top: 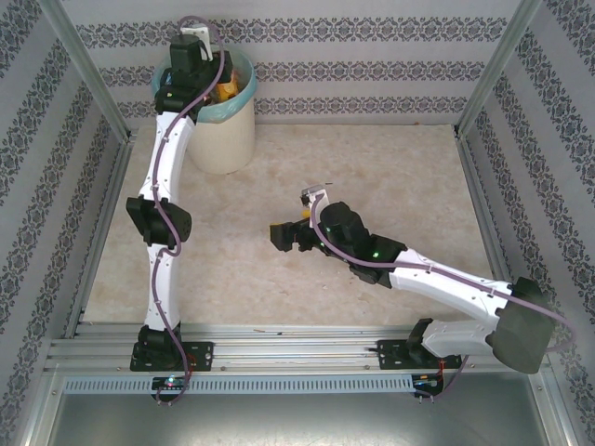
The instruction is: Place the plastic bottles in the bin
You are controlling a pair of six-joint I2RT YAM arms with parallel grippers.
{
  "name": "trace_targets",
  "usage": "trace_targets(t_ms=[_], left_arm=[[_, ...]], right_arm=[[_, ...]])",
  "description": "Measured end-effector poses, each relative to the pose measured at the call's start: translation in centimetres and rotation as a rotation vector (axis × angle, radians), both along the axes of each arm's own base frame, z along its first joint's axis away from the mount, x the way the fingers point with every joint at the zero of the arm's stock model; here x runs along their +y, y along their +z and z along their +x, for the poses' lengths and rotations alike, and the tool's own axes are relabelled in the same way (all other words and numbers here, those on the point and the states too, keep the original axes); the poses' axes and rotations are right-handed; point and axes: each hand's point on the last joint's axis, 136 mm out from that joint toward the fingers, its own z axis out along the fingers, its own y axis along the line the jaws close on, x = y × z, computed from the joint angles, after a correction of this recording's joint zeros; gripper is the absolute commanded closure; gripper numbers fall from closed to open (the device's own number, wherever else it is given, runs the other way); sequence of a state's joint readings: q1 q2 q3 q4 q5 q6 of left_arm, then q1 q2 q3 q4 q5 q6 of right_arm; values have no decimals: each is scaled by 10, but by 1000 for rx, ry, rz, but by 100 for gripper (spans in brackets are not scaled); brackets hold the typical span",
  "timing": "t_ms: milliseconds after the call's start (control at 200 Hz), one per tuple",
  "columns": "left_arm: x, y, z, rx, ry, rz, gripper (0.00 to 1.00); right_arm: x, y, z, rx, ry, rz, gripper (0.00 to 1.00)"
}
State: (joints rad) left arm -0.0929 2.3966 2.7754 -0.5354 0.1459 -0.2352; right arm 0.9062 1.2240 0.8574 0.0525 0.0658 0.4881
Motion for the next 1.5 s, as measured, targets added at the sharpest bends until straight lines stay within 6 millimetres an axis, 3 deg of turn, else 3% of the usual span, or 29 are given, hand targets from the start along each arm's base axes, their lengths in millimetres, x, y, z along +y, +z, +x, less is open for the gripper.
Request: trace_targets(t_ms=[145, 580, 894, 1019, 1324, 1414, 1504], left_arm=[[8, -34, 8, 73, 26, 41, 84], [14, -41, 9, 87, 40, 71, 85], [43, -51, 15, 106, 82, 44, 86], [44, -49, 14, 105, 75, 27, 84], [40, -49, -6, 179, 69, -14, 63], [41, -36, -14, 173, 75, -21, 59], [43, -10, -24, 133, 88, -21, 58]], right_arm=[[-2, 1, 0, -2, -9, 2, 2], [1, -14, 2, 23, -7, -31, 2], [3, -14, 0, 23, -2, -33, 2], [2, -15, 0, 23, -4, -36, 2], [2, -15, 0, 23, -4, -36, 2], [2, -15, 0, 23, -5, -36, 2], [2, -15, 0, 23, -5, -36, 2]])
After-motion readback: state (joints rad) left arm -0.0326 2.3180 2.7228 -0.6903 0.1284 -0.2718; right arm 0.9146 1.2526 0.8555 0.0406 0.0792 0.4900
